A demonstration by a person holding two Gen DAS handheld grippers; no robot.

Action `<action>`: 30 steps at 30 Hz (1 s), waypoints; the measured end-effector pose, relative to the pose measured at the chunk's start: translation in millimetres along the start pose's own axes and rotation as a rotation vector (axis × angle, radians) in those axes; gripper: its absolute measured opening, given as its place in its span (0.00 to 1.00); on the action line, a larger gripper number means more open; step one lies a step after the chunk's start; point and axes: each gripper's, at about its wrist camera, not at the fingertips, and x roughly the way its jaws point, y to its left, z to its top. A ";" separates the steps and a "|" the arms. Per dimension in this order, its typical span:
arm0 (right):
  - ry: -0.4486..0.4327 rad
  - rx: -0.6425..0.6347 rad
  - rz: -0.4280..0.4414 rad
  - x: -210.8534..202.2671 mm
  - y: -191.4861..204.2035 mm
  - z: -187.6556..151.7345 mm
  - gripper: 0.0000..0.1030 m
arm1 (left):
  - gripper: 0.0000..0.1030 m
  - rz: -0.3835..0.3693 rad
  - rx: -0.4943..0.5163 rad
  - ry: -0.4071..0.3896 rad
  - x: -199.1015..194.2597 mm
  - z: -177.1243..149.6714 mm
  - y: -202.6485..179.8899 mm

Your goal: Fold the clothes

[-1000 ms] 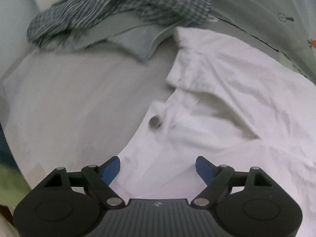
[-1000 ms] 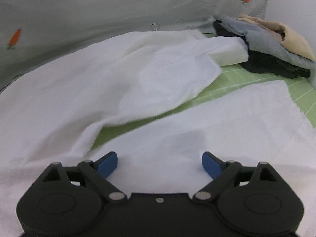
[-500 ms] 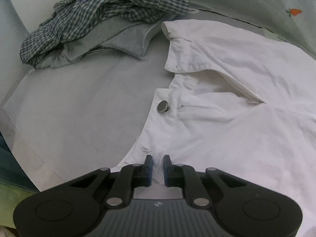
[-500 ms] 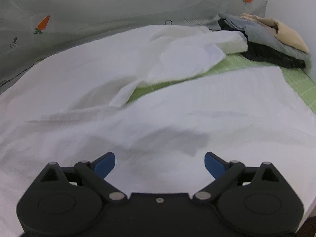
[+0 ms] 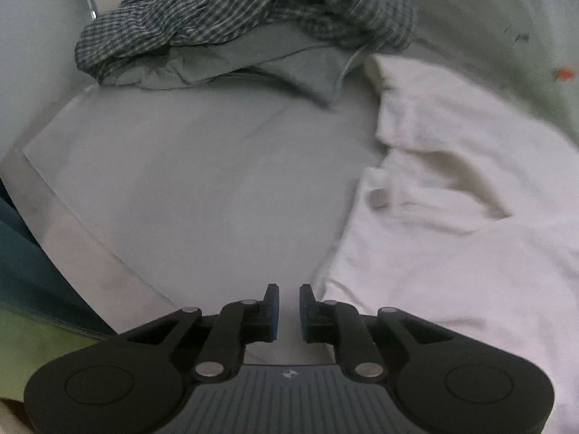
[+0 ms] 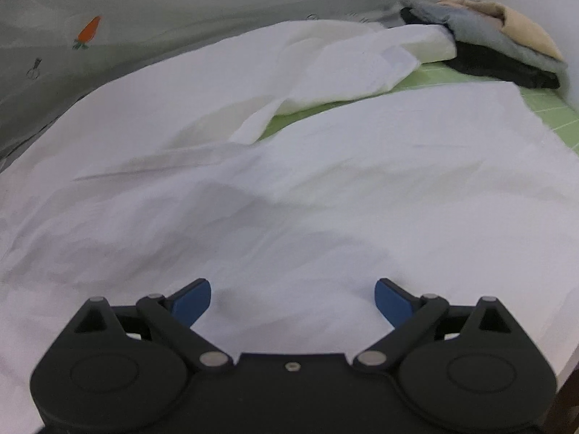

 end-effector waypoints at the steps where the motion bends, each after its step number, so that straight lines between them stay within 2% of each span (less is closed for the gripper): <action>1: 0.001 -0.008 0.006 1.0 3.3 -0.2 0.96 | 0.16 0.014 0.011 -0.013 -1.1 -2.8 -4.4; 3: 0.004 -0.030 0.019 2.8 10.2 -0.4 0.96 | 0.25 0.039 0.025 -0.019 0.4 -4.8 -8.1; 5: 0.006 -0.058 0.032 3.6 16.9 -0.2 0.96 | 0.28 0.050 0.022 -0.018 2.5 -4.8 -6.9; 7: 0.007 -0.083 0.043 3.1 20.6 0.0 0.96 | 0.35 0.010 -0.048 -0.018 0.1 -5.9 5.8; 9: 0.004 -0.101 0.046 1.3 21.7 -0.3 0.96 | 0.43 -0.054 -0.137 -0.020 -1.9 -8.3 20.9; 11: 0.005 -0.106 0.046 0.0 20.6 -1.1 0.96 | 0.50 -0.182 -0.206 -0.020 -3.1 -10.7 32.7; 13: 0.008 -0.098 0.041 0.1 17.9 -1.4 0.96 | 0.60 -0.281 -0.242 -0.006 -1.2 -12.6 36.7; 14: 0.010 -0.091 0.038 0.4 16.4 -1.5 0.96 | 0.66 -0.297 -0.236 -0.007 -0.4 -12.8 34.4; 20: 0.012 -0.074 0.034 -0.4 14.7 -4.2 0.97 | 0.68 -0.391 -0.200 -0.013 4.5 -13.6 20.5; 24: 0.014 -0.073 0.029 -1.5 15.2 -6.3 0.97 | 0.77 -0.446 -0.174 -0.015 7.8 -13.9 11.2; 26: 0.017 -0.068 0.025 -1.7 14.1 -7.3 0.97 | 0.80 -0.447 -0.150 -0.010 9.3 -13.6 6.4; 30: 0.025 -0.056 0.012 -1.6 11.9 -9.4 0.97 | 0.78 -0.399 -0.138 0.020 19.6 -14.8 1.7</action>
